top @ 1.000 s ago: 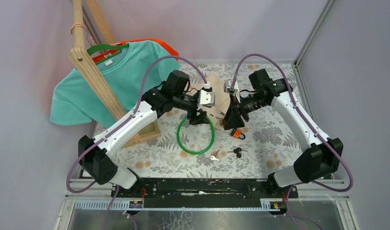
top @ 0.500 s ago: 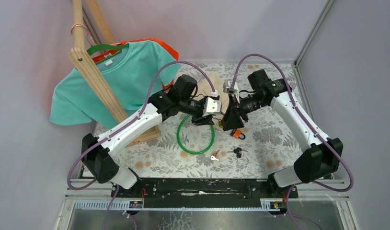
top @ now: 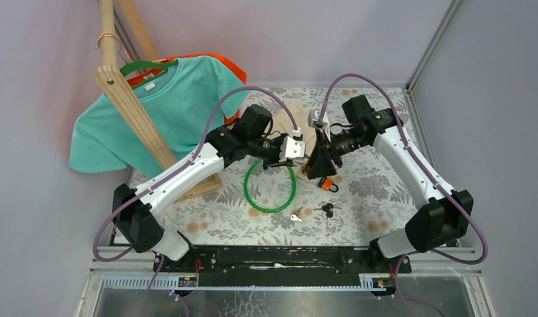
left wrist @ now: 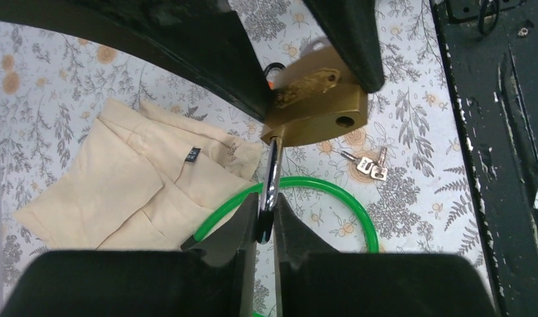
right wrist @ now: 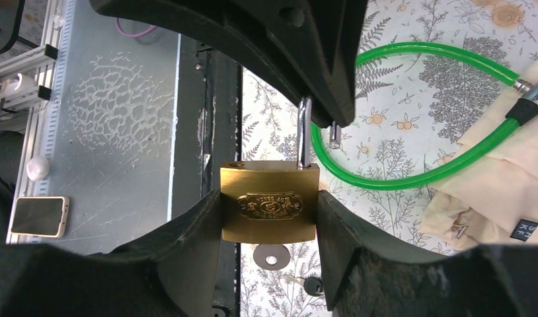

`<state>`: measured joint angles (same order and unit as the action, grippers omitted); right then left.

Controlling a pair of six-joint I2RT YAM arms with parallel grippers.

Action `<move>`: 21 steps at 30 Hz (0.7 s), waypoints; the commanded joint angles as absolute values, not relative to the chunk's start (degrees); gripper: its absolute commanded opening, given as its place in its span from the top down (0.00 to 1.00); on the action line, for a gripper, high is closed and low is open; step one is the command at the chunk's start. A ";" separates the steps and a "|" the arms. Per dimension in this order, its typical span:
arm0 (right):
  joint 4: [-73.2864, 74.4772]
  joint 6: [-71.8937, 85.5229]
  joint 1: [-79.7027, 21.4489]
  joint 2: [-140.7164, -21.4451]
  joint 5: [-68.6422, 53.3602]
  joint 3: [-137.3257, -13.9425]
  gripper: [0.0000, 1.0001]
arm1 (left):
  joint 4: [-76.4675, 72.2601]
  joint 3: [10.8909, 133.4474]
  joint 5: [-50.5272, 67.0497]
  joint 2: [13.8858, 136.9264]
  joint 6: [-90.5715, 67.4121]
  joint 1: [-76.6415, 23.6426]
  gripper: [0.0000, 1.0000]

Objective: Lock with the key
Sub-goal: Lock the lock.

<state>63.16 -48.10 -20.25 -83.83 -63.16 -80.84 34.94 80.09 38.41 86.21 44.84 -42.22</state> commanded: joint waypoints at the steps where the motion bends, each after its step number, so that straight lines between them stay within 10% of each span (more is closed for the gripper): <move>1: 60.72 -45.96 -20.68 -82.35 -66.72 -82.15 1.00 | 35.15 80.04 38.22 85.68 44.61 -42.96 0.91; 9: 54.05 -40.10 -20.67 -81.08 -62.58 -80.41 0.92 | 34.70 79.63 40.23 84.70 40.41 -42.98 1.00; 21: 51.83 -40.41 -20.71 -80.51 -55.66 -81.28 0.37 | 28.20 78.03 46.85 83.34 30.05 -39.21 1.00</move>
<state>56.53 -42.28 -20.80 -82.19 -59.79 -79.83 33.93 78.37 40.71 85.69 36.32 -40.27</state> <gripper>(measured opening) 0.586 0.128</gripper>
